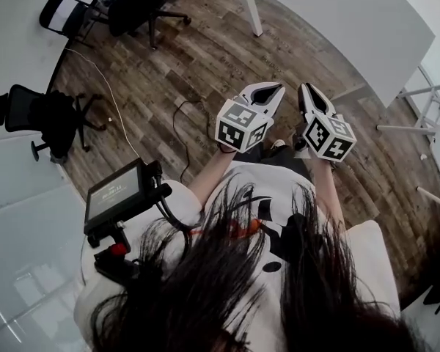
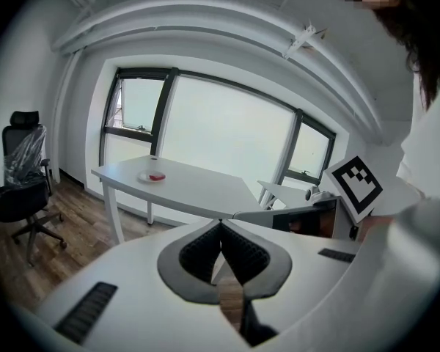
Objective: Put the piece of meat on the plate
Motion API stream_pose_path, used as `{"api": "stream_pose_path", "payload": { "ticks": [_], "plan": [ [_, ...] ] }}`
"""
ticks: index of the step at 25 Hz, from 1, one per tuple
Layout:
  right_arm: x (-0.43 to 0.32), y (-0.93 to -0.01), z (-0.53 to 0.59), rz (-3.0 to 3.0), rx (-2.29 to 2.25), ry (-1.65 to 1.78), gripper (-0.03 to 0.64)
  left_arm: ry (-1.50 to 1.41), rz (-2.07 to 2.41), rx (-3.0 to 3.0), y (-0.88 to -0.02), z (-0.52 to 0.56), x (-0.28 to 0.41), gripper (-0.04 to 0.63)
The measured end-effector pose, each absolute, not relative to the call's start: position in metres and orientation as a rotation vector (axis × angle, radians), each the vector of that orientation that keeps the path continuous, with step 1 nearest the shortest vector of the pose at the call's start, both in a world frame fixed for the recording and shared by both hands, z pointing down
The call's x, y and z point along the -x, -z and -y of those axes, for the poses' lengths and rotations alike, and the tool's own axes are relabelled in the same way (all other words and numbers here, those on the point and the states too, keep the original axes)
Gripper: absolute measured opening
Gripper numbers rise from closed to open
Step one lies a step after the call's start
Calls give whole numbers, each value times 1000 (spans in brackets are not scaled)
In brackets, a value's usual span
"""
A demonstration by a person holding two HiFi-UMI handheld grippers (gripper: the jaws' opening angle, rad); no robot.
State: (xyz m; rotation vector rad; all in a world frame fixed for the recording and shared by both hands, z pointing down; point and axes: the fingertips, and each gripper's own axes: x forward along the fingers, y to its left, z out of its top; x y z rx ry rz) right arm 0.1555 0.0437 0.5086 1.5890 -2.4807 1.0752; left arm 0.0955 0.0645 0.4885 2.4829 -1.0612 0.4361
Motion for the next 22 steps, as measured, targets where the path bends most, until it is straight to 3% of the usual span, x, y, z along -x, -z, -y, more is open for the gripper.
{"api": "stream_pose_path", "payload": {
  "ticks": [12, 22],
  "plan": [
    [-131, -469, -93, 2500, -1628, -981, 52, -388, 1060, -2433, -466, -122, -59, 5],
    [-96, -486, -134, 2494, -1623, -980, 52, -407, 1015, -2468, -485, -155, -37, 5]
  ]
}}
